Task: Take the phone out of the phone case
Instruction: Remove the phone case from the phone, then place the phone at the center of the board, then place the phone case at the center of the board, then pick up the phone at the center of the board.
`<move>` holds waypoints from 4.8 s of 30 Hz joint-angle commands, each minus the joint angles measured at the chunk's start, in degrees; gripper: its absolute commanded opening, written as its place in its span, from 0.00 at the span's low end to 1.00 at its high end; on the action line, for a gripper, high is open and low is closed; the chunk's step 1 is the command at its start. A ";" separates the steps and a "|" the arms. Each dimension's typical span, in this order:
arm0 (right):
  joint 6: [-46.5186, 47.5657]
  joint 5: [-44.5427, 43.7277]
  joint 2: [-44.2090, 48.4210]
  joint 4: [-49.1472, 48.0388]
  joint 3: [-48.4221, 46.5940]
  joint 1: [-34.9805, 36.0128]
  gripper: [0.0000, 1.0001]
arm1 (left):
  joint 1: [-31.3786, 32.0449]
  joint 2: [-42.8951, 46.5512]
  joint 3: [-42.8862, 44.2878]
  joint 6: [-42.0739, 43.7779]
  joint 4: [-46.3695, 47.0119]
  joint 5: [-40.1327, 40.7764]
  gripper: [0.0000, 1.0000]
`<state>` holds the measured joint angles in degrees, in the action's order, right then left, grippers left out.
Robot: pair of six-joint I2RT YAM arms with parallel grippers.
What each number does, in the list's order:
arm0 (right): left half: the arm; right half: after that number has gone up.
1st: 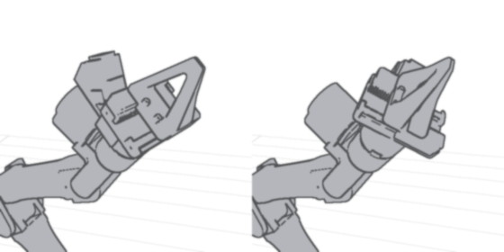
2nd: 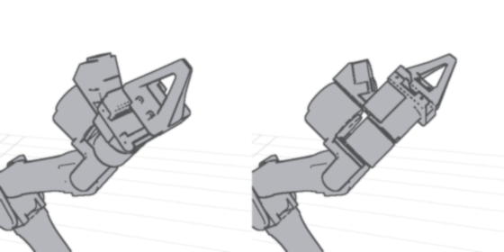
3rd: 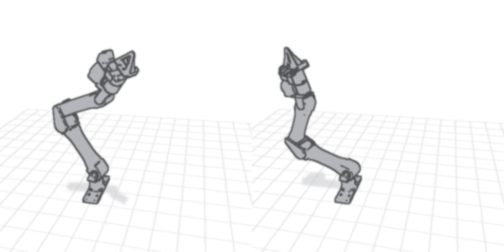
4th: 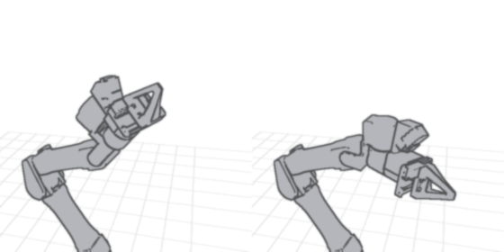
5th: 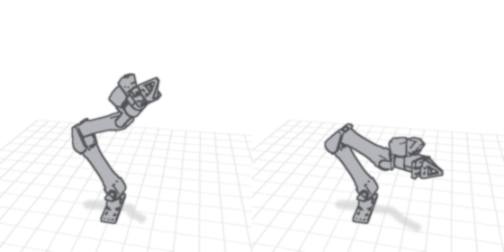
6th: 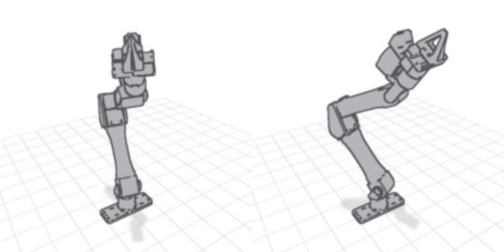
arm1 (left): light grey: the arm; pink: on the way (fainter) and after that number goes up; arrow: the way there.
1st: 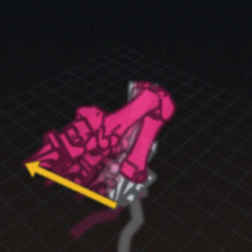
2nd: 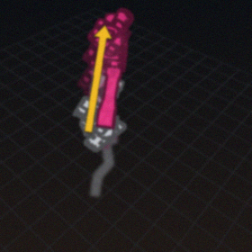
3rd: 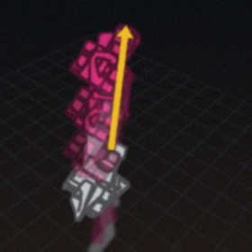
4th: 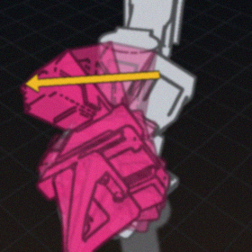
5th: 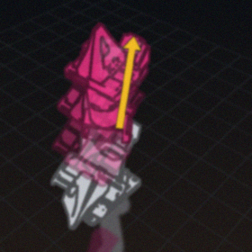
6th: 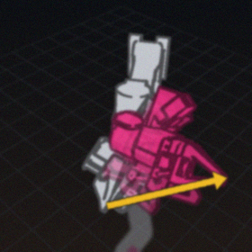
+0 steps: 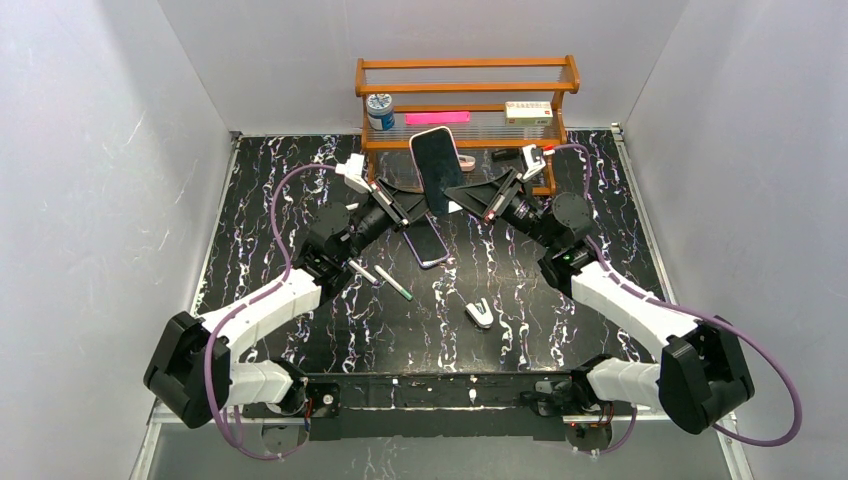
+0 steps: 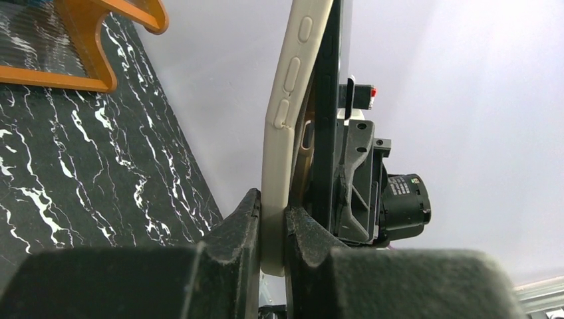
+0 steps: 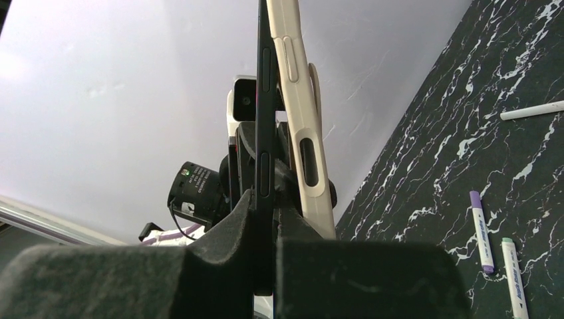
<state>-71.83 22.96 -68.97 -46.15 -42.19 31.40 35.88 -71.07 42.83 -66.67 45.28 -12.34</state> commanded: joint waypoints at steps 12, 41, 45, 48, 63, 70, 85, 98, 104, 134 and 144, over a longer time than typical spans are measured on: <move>7.90 9.79 8.08 13.75 0.97 -0.59 0.01 | -1.33 0.77 2.68 8.33 3.06 17.24 0.00; 26.94 0.02 -0.99 24.41 14.65 -36.65 0.01 | -3.45 6.24 -5.51 14.28 -21.60 2.87 0.00; 29.65 5.20 -7.43 23.00 13.00 -39.65 0.01 | -3.36 1.14 -3.36 12.78 -21.58 0.72 0.00; 29.98 8.21 -10.56 20.91 11.88 -40.19 0.01 | -3.23 -3.14 -1.20 11.70 -21.92 -0.58 0.00; 33.82 9.48 -19.96 25.54 6.19 -40.24 0.42 | 0.47 -22.98 10.09 7.80 -21.14 -0.97 0.00; 34.66 6.33 -22.44 29.48 4.29 -40.20 0.60 | 1.84 -25.86 11.32 6.87 -20.93 -0.65 0.00; 34.75 -4.44 -15.84 41.81 5.43 -40.20 0.98 | 5.47 -35.96 18.62 9.28 -22.21 1.72 0.00; 34.42 -2.09 -1.72 47.71 7.18 -40.12 0.99 | 10.00 -46.53 29.17 9.39 -23.34 3.77 0.03; 34.89 0.22 0.27 48.41 5.03 -40.16 0.99 | 10.82 -49.45 31.99 9.21 -25.77 5.80 0.11; 50.61 -14.49 -3.77 50.09 -4.91 -10.69 0.99 | 6.63 -15.53 17.96 32.20 -44.12 29.15 0.98; 54.79 -24.28 -18.21 49.35 -13.85 2.83 0.99 | 0.29 11.59 6.39 40.10 -57.60 36.43 0.98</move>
<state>-19.44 4.40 -82.26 4.97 -50.52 31.07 38.85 -66.96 52.10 -30.06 -2.74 18.11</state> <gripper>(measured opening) 0.984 0.981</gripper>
